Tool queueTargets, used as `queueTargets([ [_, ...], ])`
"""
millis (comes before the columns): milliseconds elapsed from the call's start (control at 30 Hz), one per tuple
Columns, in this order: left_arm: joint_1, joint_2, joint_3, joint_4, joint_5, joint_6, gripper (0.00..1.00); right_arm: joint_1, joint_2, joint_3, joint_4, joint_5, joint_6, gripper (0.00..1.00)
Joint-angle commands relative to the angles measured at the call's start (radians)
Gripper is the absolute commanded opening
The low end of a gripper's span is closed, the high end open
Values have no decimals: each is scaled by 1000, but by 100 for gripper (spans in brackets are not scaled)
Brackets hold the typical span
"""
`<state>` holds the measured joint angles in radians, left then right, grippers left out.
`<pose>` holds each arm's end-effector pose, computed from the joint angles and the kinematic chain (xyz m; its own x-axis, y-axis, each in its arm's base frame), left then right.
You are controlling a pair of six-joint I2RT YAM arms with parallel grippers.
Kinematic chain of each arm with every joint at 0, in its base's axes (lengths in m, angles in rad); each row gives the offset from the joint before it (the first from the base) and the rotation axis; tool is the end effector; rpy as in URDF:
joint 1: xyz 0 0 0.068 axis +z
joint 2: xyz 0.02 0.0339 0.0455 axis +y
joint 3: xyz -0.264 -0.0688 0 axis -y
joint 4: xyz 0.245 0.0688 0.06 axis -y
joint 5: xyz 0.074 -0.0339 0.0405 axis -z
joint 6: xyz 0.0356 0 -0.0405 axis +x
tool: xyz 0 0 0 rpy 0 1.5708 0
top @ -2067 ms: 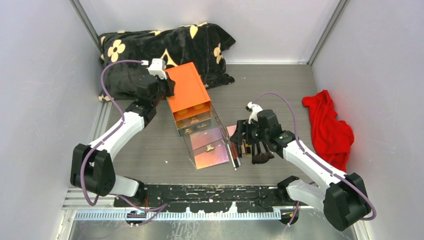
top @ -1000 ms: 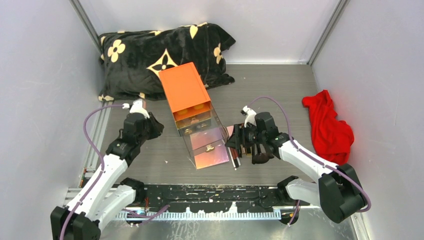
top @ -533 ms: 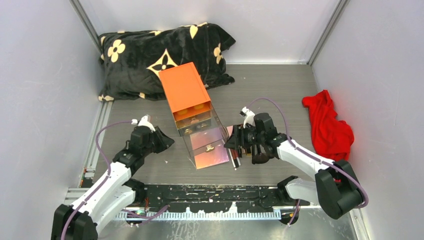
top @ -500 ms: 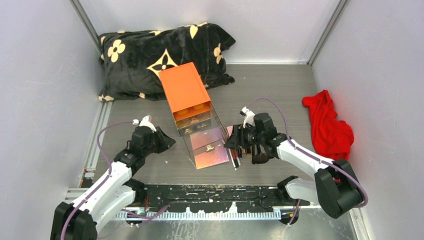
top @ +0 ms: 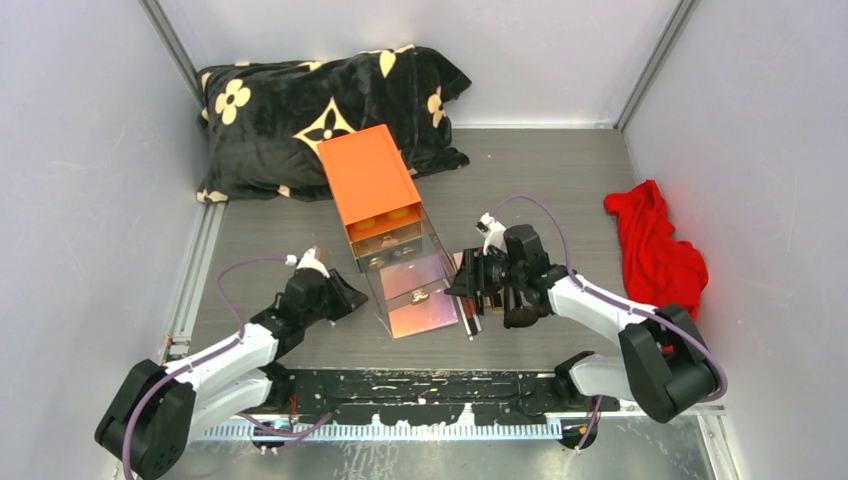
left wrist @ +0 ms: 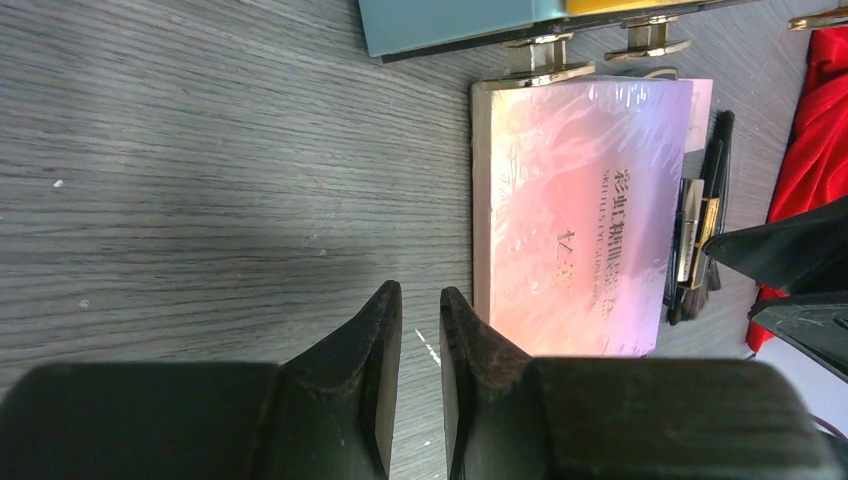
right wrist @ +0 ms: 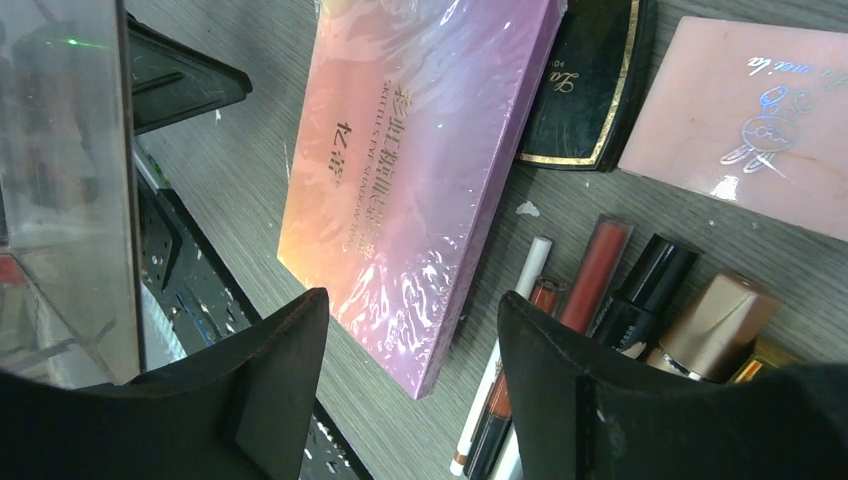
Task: Organize the makeup
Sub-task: Pick up the makeup from the center of the board.
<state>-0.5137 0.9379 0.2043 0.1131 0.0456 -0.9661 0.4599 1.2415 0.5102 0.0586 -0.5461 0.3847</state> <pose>0.1517 -0.0875 0.1432 -0.7183 -0.5383 -0.4407 -0.1192 0.7193 -0.6844 0.2057 0.1225 0.1793 -0.7965 -0.0366 -0.6035 -0.4794 0.6465 0.5935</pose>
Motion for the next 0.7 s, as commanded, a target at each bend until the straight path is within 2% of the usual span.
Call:
queueTargets([
  [0,-23,29,-5,146,-54,-27,22,16,26,2,71,-22,11,67],
  [433,-126,235,3,345,-105,-70,29,29,68,-2,106,-15,19,67],
  [667,-147,320,21,415,-106,-83,31,33,104,-5,133,-17,20,67],
])
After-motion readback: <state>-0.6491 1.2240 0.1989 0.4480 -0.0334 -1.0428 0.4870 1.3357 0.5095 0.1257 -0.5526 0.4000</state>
